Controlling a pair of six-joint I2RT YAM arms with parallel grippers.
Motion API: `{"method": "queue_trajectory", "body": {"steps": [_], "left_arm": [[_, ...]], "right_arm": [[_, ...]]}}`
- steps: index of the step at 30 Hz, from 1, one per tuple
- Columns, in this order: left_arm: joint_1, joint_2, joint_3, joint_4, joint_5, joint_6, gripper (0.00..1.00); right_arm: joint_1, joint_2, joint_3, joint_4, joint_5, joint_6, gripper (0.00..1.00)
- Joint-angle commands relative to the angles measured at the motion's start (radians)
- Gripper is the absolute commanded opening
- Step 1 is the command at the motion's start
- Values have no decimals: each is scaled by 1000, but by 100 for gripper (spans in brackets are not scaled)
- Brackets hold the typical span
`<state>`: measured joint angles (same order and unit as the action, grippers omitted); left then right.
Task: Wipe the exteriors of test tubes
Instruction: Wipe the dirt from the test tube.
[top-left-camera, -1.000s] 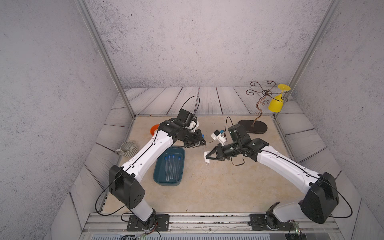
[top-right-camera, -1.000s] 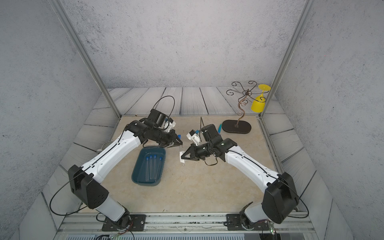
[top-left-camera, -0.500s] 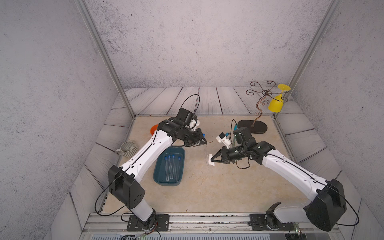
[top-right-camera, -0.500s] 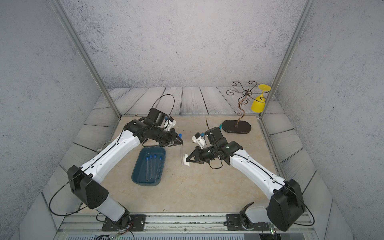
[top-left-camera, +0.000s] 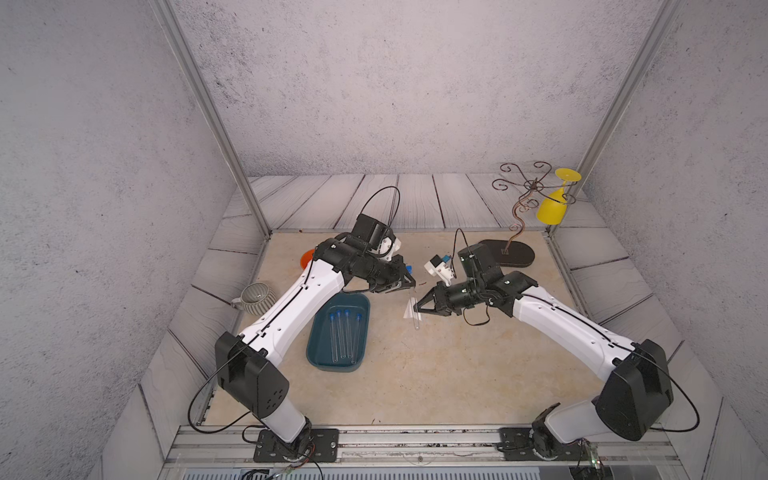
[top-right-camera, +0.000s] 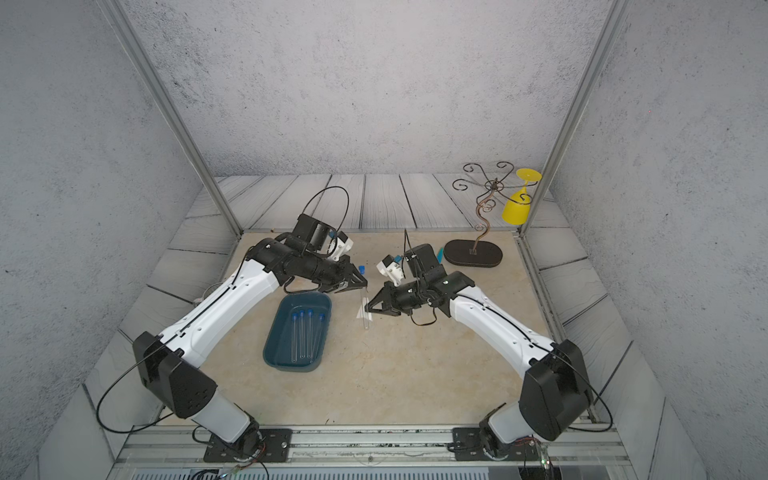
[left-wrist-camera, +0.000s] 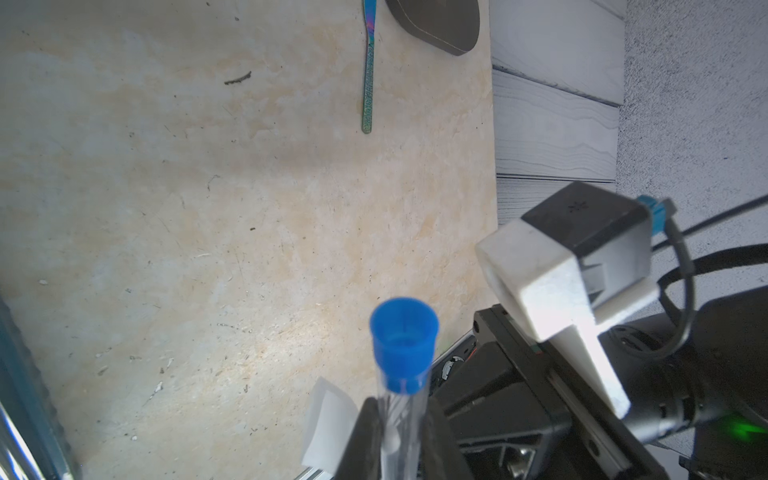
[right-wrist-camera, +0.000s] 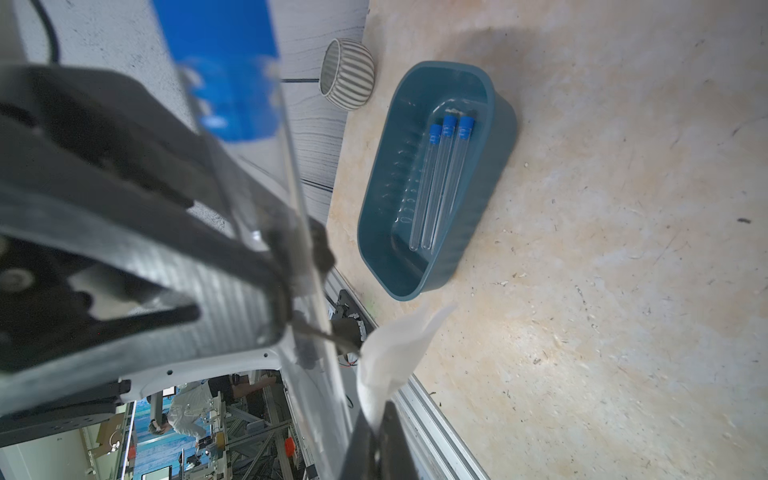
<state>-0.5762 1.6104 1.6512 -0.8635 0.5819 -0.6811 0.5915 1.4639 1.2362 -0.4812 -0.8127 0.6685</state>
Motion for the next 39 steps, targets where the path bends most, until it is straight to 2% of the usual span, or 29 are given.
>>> {"method": "queue_trajectory", "body": {"steps": [1, 9, 22, 29, 39], "left_arm": [[-1, -23, 27, 11, 5, 9, 14], [-1, -15, 50, 6, -13, 31, 15], [-1, 9, 65, -7, -9, 52, 15], [-1, 18, 64, -6, -4, 56, 15], [-1, 15, 62, -11, -2, 61, 15]], "right_arm": [[-2, -11, 13, -27, -11, -22, 5], [-2, -94, -30, -82, 5, -30, 5], [1, -147, 19, -140, -11, -13, 5], [32, -122, 65, -87, -21, 42, 5], [53, -56, 155, -85, 4, 24, 5]]}}
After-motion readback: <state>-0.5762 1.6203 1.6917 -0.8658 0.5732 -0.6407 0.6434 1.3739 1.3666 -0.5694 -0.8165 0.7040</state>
